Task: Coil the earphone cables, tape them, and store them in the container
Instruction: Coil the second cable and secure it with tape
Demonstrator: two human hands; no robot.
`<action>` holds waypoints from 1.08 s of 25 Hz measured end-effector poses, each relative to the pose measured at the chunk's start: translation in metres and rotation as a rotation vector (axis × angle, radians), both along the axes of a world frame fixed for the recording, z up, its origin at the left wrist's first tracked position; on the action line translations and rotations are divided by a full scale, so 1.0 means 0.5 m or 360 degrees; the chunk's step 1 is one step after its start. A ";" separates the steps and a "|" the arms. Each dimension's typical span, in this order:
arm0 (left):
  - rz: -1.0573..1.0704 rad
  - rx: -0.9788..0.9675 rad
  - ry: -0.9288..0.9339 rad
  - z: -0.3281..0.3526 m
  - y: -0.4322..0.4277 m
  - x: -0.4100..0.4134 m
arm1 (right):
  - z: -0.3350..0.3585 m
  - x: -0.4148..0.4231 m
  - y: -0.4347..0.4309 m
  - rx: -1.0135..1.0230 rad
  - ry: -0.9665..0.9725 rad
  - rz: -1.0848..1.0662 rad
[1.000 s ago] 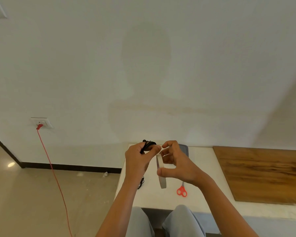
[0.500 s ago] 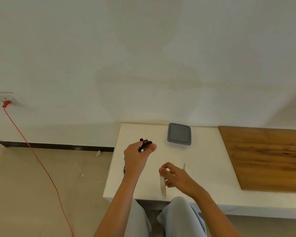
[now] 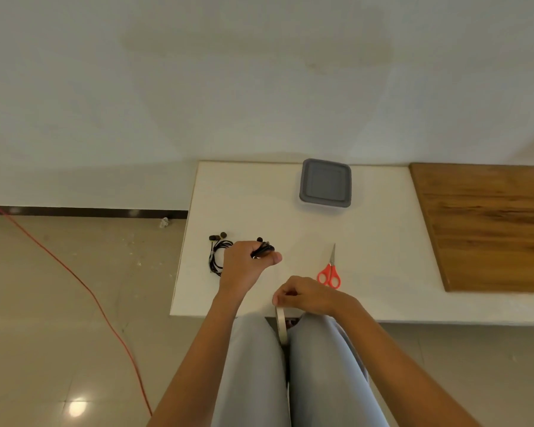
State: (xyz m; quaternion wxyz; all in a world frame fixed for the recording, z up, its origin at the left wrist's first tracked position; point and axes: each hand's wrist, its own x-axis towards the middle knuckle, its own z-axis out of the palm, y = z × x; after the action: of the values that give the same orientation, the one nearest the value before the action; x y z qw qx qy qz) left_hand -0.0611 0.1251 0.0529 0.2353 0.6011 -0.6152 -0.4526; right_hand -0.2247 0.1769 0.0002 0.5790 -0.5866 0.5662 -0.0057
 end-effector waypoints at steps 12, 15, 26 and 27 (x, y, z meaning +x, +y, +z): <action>0.0061 0.0085 0.0169 -0.015 -0.008 0.013 | -0.055 -0.068 0.056 -0.0552 0.0839 -0.1038; 0.0090 0.0113 0.0191 -0.017 -0.007 0.017 | -0.050 -0.060 0.054 -0.0528 0.0788 -0.1247; 0.0074 0.0159 0.0197 -0.022 -0.013 0.019 | -0.035 -0.045 0.020 -0.0600 0.1385 -0.0495; 0.0069 0.0162 0.0195 -0.022 -0.014 0.019 | -0.039 -0.049 0.025 -0.0665 0.1322 -0.0407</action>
State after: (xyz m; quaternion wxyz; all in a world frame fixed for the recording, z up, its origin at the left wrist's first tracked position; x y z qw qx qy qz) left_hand -0.0516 0.1182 0.0419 0.2513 0.5965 -0.5628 -0.5140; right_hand -0.2491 0.1895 -0.0192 0.1684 -0.5687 0.8039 0.0443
